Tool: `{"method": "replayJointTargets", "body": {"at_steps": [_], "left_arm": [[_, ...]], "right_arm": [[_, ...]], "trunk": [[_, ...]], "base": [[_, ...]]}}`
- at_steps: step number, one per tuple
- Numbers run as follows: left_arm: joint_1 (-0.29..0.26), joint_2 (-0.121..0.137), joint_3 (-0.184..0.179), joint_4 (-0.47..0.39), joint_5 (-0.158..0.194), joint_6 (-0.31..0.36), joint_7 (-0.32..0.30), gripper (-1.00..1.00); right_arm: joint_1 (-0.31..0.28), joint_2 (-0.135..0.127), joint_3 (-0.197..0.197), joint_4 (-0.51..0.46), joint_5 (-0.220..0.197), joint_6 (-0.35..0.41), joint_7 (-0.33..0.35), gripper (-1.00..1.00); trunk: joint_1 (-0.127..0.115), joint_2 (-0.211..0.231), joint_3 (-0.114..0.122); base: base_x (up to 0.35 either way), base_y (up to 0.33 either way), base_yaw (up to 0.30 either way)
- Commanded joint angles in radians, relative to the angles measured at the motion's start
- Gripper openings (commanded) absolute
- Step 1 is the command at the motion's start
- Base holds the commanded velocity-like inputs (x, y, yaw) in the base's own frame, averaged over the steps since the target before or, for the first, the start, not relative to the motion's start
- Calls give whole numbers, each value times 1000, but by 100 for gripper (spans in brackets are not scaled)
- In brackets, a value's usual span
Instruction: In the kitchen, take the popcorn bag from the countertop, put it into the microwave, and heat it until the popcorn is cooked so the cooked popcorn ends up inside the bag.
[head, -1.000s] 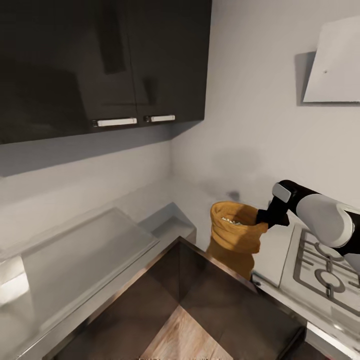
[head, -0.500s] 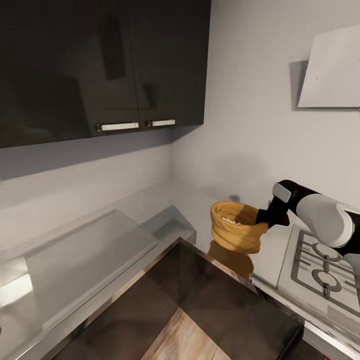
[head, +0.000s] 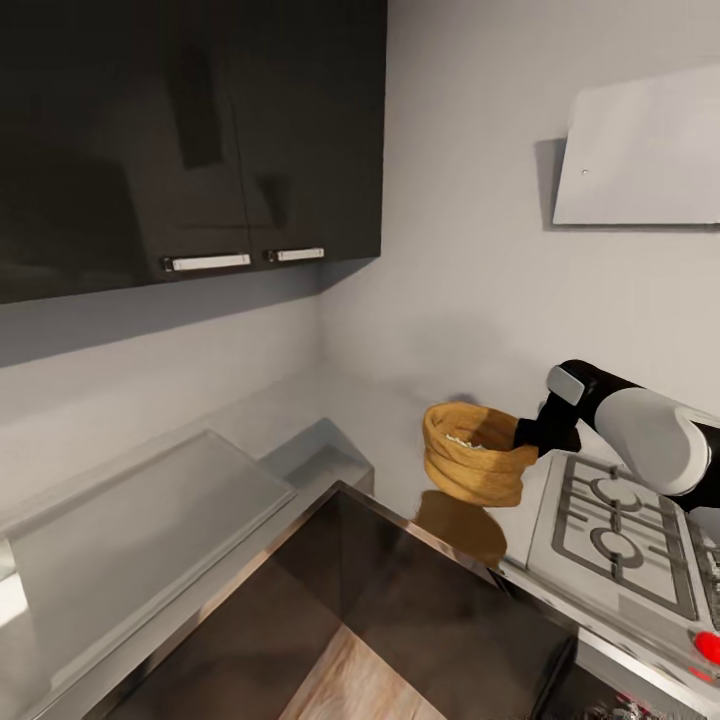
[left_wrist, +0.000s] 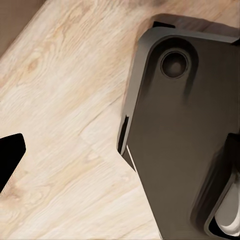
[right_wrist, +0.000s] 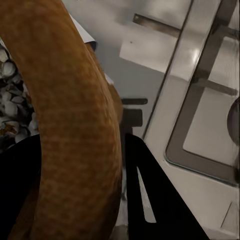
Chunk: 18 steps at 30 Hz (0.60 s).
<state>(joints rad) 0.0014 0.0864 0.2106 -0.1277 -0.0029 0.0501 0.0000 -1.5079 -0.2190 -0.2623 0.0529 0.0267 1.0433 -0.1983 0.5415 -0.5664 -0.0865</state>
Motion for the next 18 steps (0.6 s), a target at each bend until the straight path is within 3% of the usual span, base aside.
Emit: {"method": "replayJointTargets", "body": {"at_steps": [1, 6, 12, 18], "left_arm": [[0, 0, 6, -3, 0, 5, 0, 100], [0, -5, 6, -2, 0, 12, -1, 100], [0, -62, 6, -1, 0, 8, -3, 100], [0, -74, 6, -1, 0, 8, -3, 100]], "right_arm": [[-2, 0, -9, 2, 2, 0, -7, -100], [-2, 0, -11, 2, 1, 0, -6, -100], [-2, -15, -9, 2, 1, 0, -6, -100], [-2, -32, -10, 3, 1, -6, -3, -100]], "trunk": [[0, -2, 0], [0, -2, 6], [0, -2, 15], [0, -2, 23]], "base": [[0, 0, -214], [0, 0, -214], [0, 0, -214], [0, 0, -210]]}}
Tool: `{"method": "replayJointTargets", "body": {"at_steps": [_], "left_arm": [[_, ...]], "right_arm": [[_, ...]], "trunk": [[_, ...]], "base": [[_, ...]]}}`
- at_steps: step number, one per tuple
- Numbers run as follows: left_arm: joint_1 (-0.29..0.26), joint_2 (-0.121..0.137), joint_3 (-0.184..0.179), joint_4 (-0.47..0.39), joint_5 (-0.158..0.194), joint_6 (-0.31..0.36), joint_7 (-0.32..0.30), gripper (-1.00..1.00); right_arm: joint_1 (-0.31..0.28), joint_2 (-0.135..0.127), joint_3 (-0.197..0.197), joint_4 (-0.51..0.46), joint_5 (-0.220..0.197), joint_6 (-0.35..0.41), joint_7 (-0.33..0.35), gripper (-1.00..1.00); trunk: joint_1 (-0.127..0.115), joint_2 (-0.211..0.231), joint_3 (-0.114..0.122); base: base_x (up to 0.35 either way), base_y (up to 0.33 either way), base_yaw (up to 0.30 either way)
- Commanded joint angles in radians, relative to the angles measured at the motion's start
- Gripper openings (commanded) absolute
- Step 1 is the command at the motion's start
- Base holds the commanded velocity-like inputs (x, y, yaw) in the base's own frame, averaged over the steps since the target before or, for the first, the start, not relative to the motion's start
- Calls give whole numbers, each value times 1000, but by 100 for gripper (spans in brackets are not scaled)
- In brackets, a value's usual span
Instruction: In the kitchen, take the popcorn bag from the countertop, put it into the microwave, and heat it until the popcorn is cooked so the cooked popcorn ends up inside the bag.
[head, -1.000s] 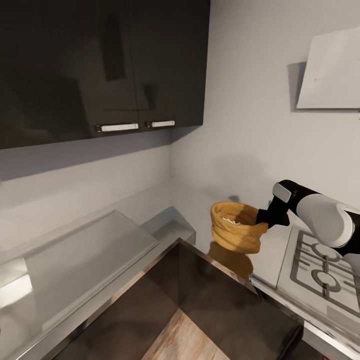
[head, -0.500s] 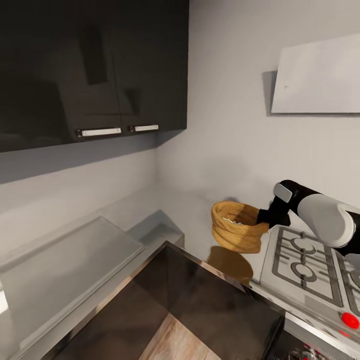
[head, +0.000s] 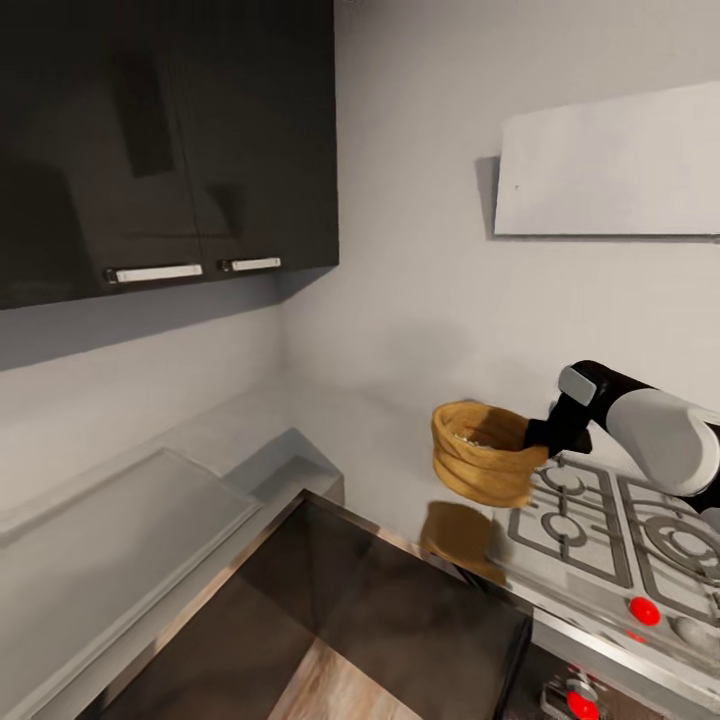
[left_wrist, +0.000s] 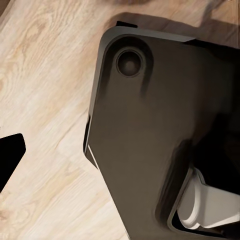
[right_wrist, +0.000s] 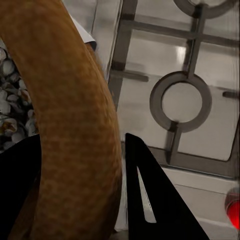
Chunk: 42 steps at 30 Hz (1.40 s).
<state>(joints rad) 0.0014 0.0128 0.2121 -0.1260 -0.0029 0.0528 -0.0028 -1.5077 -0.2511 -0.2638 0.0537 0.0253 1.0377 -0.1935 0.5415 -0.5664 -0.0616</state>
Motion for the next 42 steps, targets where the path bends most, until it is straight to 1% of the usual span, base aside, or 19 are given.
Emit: {"method": "replayJointTargets", "body": {"at_steps": [1, 42], "left_arm": [[0, 0, 4, -3, 0, 6, 0, 100], [0, -1, 4, -3, 0, 6, 0, 100]], "right_arm": [[-2, 1, -9, 3, 2, -1, -7, -100], [-2, 3, -9, 3, 1, 1, -7, -100]], "trunk": [[0, -2, -1], [0, -2, 56]], "base": [[0, 0, -209], [0, 0, -208]]}}
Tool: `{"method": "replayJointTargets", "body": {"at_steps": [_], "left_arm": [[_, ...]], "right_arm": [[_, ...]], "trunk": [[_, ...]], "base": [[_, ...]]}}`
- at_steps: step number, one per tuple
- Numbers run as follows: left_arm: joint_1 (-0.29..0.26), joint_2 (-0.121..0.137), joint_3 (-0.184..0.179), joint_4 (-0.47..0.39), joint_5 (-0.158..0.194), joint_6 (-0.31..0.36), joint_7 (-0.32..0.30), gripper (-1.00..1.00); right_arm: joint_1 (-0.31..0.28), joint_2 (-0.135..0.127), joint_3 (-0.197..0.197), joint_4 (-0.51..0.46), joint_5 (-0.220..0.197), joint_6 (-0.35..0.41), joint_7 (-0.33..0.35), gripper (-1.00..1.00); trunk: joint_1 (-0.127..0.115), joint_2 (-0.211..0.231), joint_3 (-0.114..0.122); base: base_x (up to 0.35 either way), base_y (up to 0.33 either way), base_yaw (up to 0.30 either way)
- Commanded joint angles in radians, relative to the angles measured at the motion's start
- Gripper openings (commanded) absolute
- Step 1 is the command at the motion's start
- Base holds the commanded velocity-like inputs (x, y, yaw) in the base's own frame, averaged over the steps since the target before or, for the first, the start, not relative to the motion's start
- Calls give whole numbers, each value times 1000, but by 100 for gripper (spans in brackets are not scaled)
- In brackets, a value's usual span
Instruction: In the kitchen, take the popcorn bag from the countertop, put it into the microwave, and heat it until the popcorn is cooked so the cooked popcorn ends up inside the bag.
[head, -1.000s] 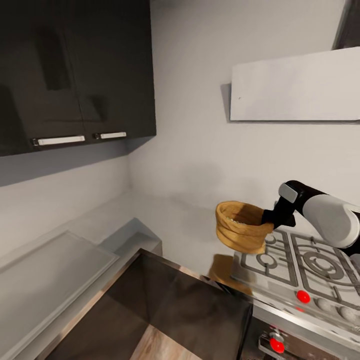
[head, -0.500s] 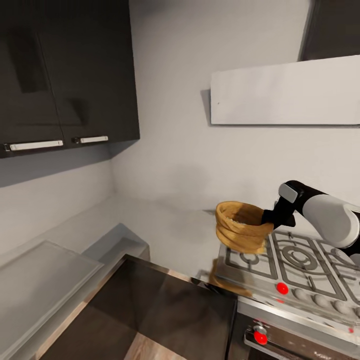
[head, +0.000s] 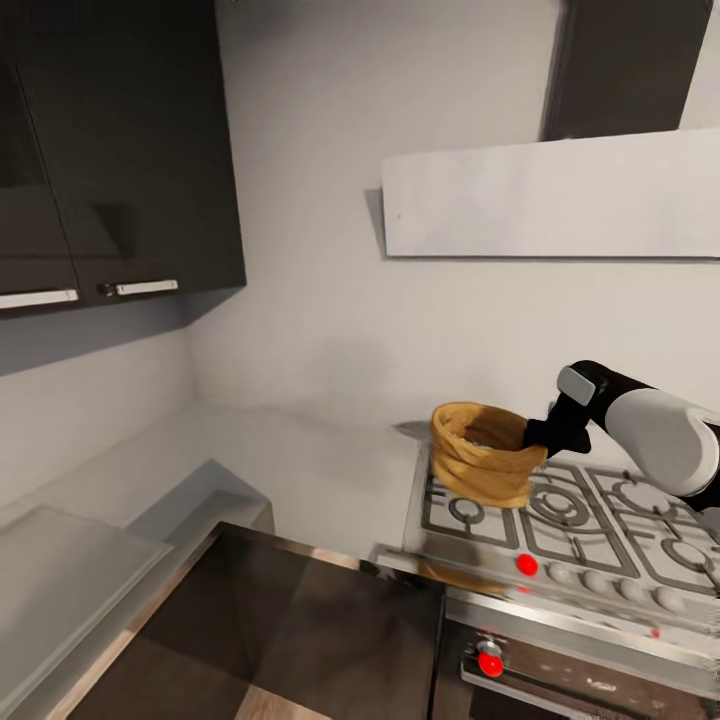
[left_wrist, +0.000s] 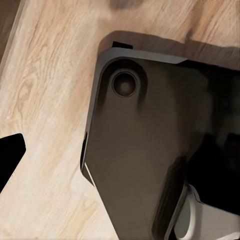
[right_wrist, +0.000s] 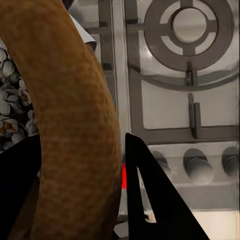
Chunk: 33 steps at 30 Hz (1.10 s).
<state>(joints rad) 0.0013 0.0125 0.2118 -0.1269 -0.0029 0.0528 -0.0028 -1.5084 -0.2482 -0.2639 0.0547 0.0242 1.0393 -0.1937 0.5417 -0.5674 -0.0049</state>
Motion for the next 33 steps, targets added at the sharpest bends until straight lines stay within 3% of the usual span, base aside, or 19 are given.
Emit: {"method": "replayJointTargets", "body": {"at_steps": [1, 25, 33], "left_arm": [[0, 0, 5, -2, 0, 6, 0, 100], [0, -14, 5, 0, 0, 8, -1, 100], [0, 15, 6, 0, 0, 4, 1, 100]], "right_arm": [[-1, 0, -9, 2, 2, 0, -7, -100], [-1, 0, -9, 2, 2, 1, -7, -100], [-1, 0, -9, 2, 2, 0, -7, -100]], "trunk": [[0, -1, 1], [0, -1, 34], [0, -1, 37]], "base": [[0, 0, -212], [0, 0, -212], [0, 0, -85]]}}
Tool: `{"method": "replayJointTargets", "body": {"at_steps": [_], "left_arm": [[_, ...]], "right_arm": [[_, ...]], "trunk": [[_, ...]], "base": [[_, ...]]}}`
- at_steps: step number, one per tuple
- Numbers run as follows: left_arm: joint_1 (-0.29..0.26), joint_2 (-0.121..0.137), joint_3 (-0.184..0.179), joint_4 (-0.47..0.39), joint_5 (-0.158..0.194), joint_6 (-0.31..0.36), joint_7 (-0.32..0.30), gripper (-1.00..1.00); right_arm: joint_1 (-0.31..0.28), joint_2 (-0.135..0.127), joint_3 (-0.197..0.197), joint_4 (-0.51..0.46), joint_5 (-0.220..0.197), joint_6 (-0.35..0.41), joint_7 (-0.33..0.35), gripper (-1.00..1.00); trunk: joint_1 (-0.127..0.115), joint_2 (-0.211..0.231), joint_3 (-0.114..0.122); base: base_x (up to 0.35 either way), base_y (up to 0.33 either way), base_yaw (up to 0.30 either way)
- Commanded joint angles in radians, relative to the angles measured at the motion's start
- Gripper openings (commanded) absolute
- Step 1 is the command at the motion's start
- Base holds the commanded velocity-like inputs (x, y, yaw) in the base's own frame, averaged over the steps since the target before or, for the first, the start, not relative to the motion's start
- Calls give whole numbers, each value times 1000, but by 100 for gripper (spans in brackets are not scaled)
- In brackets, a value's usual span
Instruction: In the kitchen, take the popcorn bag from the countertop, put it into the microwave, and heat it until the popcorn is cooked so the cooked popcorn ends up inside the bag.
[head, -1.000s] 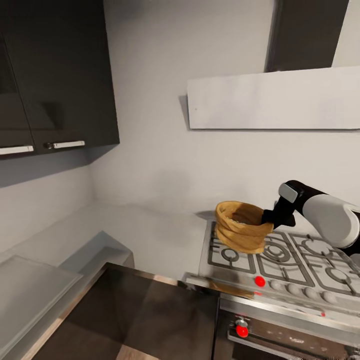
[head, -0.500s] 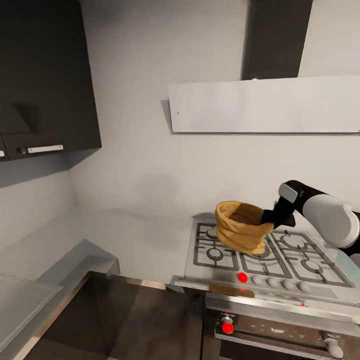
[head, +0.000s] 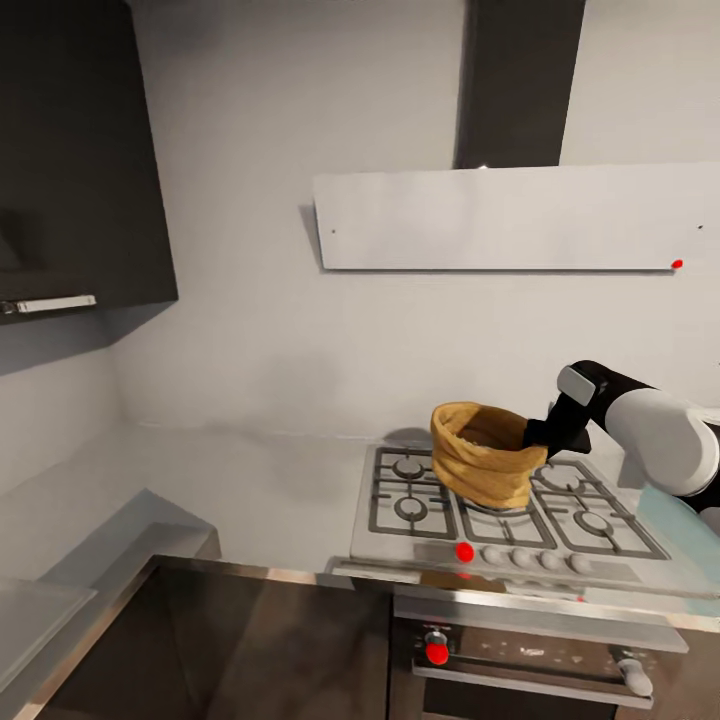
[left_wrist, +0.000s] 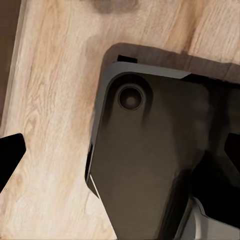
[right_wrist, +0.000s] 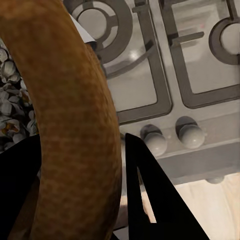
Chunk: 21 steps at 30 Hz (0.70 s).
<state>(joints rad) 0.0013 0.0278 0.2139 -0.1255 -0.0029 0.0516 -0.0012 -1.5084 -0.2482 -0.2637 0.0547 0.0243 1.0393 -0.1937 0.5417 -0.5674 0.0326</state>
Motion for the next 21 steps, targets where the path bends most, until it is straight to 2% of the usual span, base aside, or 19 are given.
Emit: {"method": "replayJointTargets", "body": {"at_steps": [1, 21], "left_arm": [[0, 1, 4, -2, 0, 5, 0, 100], [0, 6, 1, -5, 0, 4, -5, 100]], "right_arm": [[-1, 0, -9, 2, 2, 0, -7, -100], [-1, 0, -10, 2, 2, -3, -7, -100]], "trunk": [[0, -1, 0], [0, -1, 0]], "base": [[0, 0, -83], [0, 0, -266]]}}
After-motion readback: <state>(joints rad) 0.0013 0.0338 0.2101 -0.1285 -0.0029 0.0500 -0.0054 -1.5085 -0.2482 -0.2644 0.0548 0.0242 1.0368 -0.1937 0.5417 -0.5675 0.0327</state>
